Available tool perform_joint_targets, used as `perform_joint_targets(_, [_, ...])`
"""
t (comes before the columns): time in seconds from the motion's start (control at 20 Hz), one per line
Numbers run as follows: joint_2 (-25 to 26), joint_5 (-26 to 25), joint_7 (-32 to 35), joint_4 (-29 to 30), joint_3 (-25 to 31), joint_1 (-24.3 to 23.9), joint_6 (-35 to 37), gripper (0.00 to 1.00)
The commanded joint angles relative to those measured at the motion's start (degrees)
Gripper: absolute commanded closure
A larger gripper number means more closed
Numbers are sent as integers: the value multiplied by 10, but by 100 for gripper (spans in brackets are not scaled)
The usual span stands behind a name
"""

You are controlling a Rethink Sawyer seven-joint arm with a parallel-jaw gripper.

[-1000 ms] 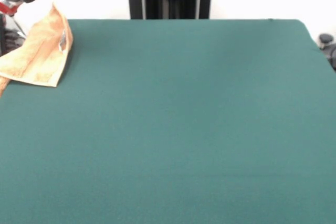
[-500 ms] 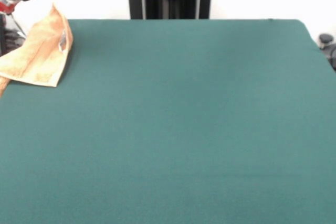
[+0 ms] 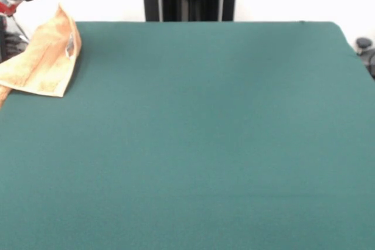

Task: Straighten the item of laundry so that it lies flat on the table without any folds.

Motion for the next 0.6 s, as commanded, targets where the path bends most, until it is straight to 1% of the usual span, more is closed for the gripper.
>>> perform_joint_targets(0.05, [16, -12, 16, 2, 56, 14, 3, 100])
perform_joint_targets(0.25, [9, -10, 20, 12, 66, 9, -9, 100])
perform_joint_targets(0.45, [6, 4, 35, 14, 69, 20, 4, 100])
perform_joint_targets(0.6, [13, -5, 25, 9, 62, 19, 5, 100])
